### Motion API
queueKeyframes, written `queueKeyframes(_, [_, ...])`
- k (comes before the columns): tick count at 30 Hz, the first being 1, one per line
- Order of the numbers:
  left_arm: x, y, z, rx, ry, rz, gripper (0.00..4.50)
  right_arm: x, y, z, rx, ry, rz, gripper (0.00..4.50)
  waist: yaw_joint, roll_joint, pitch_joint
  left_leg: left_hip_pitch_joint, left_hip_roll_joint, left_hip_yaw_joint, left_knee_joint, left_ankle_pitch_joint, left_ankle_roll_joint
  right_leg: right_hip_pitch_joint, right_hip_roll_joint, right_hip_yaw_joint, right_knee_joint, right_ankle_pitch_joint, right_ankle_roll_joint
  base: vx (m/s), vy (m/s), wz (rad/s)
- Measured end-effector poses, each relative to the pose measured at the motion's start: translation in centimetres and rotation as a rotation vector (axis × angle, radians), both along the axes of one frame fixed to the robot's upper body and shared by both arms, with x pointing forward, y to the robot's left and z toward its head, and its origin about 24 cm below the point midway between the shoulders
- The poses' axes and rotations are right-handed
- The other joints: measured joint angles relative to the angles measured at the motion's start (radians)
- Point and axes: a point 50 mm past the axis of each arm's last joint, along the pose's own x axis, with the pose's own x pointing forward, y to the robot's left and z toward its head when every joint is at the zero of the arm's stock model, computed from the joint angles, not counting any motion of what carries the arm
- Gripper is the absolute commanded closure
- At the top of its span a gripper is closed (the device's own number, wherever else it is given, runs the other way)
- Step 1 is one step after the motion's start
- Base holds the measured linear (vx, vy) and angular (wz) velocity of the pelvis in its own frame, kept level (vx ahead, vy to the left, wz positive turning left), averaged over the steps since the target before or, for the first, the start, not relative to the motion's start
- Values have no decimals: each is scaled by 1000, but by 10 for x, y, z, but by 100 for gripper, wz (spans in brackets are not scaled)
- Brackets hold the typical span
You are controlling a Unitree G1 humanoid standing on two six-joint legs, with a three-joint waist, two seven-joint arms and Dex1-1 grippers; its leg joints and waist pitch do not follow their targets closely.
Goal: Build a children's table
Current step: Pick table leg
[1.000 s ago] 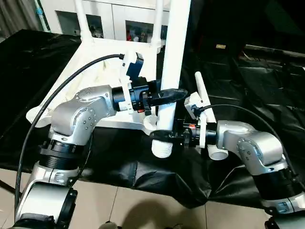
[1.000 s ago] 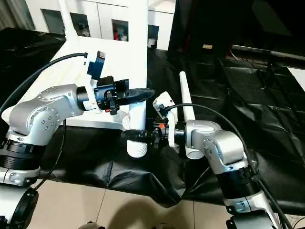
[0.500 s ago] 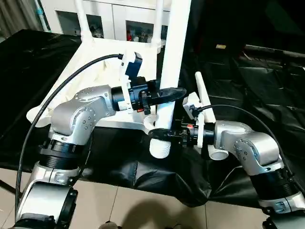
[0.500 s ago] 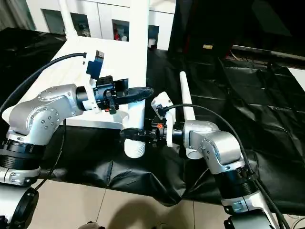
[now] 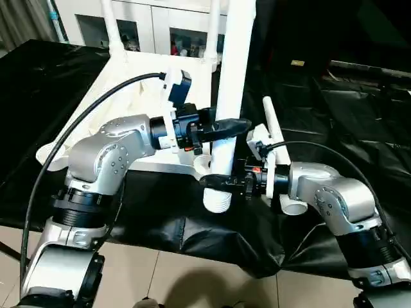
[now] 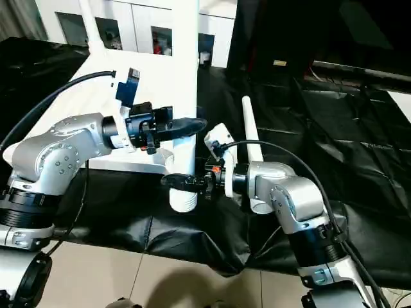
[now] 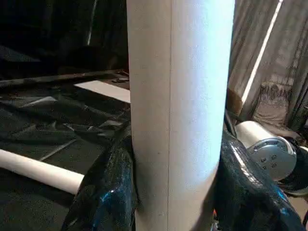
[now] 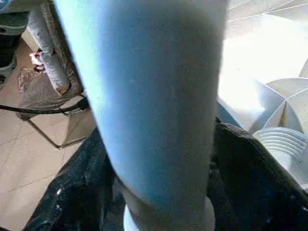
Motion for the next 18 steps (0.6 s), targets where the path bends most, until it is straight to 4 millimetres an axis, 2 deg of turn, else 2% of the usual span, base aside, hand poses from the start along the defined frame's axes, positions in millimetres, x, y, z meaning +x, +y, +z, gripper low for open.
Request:
queueKeyframes(6, [0,0,0,-1,-1,-7,270,0,0,-1,5,5,8,142,0,0,0,0,0,0,0,0,0,0,0,0,0,0,0,0,0,0])
queueKeyframes(7, [0,0,0,-1,-1,-7,270,0,1,-1,6,6,8,169,0,0,0,0,0,0,0,0,0,0,0,0,0,0,0,0,0,0])
queueKeyframes(10, [0,0,0,-2,-1,-6,270,0,2,-1,13,10,17,181,0,0,0,0,0,0,0,0,0,0,0,0,0,0,0,0,0,0])
queueKeyframes(13, [0,0,0,-2,-1,-6,270,-1,2,-1,14,9,23,219,0,0,0,0,0,0,0,0,0,0,0,0,0,0,0,0,0,0])
queueKeyframes(18, [0,-1,0,-3,0,-4,270,-1,5,-1,13,-1,39,248,0,0,0,0,0,0,0,0,0,0,0,0,0,0,0,0,0,0])
